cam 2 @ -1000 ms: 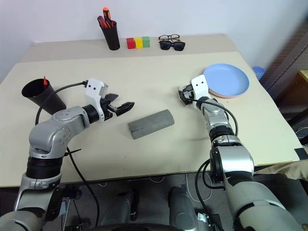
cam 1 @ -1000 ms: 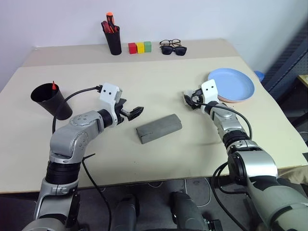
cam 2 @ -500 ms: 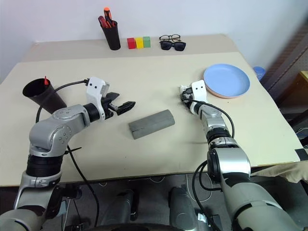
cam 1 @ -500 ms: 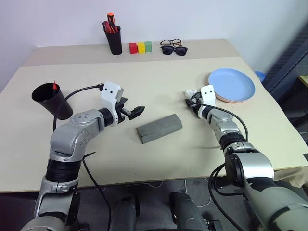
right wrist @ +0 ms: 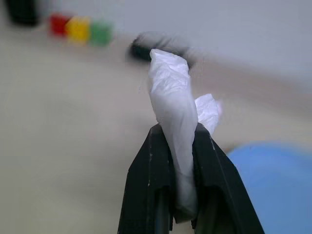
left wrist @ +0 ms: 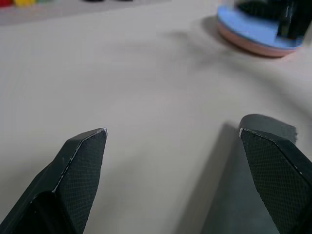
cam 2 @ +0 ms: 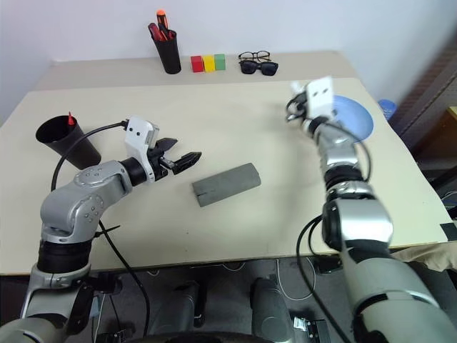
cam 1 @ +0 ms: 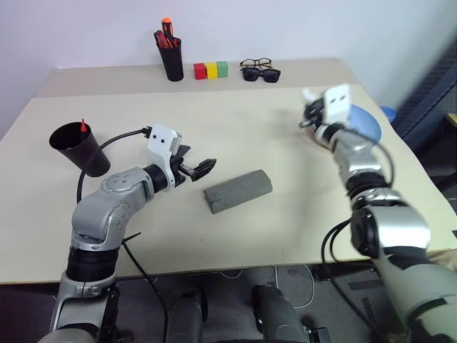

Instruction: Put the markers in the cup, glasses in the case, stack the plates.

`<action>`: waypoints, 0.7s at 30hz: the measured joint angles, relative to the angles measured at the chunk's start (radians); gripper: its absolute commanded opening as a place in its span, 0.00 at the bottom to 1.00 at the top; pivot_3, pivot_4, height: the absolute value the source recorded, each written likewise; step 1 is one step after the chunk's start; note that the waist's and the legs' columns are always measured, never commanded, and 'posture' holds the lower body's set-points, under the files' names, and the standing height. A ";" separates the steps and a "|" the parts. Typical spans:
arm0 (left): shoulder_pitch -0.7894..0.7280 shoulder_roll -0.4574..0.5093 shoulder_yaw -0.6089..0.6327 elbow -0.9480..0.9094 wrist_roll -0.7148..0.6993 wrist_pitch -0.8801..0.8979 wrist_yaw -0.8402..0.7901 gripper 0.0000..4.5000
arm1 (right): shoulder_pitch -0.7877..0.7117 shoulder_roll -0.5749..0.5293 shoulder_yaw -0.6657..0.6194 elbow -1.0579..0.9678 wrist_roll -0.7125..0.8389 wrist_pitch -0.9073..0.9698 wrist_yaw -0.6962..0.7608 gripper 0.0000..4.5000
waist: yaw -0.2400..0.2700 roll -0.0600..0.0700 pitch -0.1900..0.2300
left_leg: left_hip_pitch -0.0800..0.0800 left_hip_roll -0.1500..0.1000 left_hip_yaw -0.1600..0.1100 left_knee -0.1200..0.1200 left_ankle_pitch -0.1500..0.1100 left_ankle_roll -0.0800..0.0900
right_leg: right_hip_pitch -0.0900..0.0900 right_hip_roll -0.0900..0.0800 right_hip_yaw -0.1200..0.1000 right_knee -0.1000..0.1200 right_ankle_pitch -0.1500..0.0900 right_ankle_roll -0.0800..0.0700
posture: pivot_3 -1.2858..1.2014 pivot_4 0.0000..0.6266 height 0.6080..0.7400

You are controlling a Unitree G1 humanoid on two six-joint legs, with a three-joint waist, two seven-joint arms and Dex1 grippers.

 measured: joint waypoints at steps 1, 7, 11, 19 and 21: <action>0.006 0.000 -0.004 -0.006 0.009 -0.022 -0.007 1.00 | -0.015 -0.035 -0.001 0.006 -0.007 -0.006 -0.016 0.07 | 0.003 0.000 0.000 | 0.000 0.000 0.000 0.000 0.000 0.000 | 0.000 0.000 0.000 -0.001 0.000 0.000 | 0.52 0.24 1.00; 0.009 -0.006 -0.019 -0.003 0.041 -0.112 -0.011 1.00 | -0.012 -0.113 0.004 0.098 -0.048 0.012 -0.040 0.20 | 0.008 0.000 0.000 | 0.001 0.000 0.002 0.000 0.000 0.000 | 0.000 0.000 0.002 -0.001 0.000 -0.002 | 0.52 0.24 1.00; 0.000 -0.006 -0.019 0.015 0.054 -0.126 -0.009 1.00 | 0.006 -0.129 0.018 0.127 -0.071 0.027 -0.020 0.59 | 0.010 0.000 0.000 | 0.001 0.000 0.003 0.000 0.000 0.000 | 0.000 0.000 0.002 -0.001 0.000 -0.002 | 0.52 0.24 1.00; 0.001 -0.004 -0.029 0.027 0.096 -0.166 -0.008 1.00 | 0.009 -0.141 0.022 0.129 -0.099 0.029 -0.039 0.99 | 0.012 0.000 0.000 | 0.001 0.000 0.003 0.000 0.000 0.000 | 0.000 0.000 0.002 -0.001 0.000 -0.002 | 0.52 0.24 1.00; 0.001 -0.007 -0.031 0.041 0.099 -0.179 -0.010 1.00 | 0.010 -0.147 0.027 0.129 -0.109 0.024 -0.034 0.99 | 0.012 0.000 0.000 | 0.001 0.000 0.003 0.000 0.000 0.000 | 0.000 0.000 0.002 -0.001 0.000 -0.002 | 0.52 0.24 1.00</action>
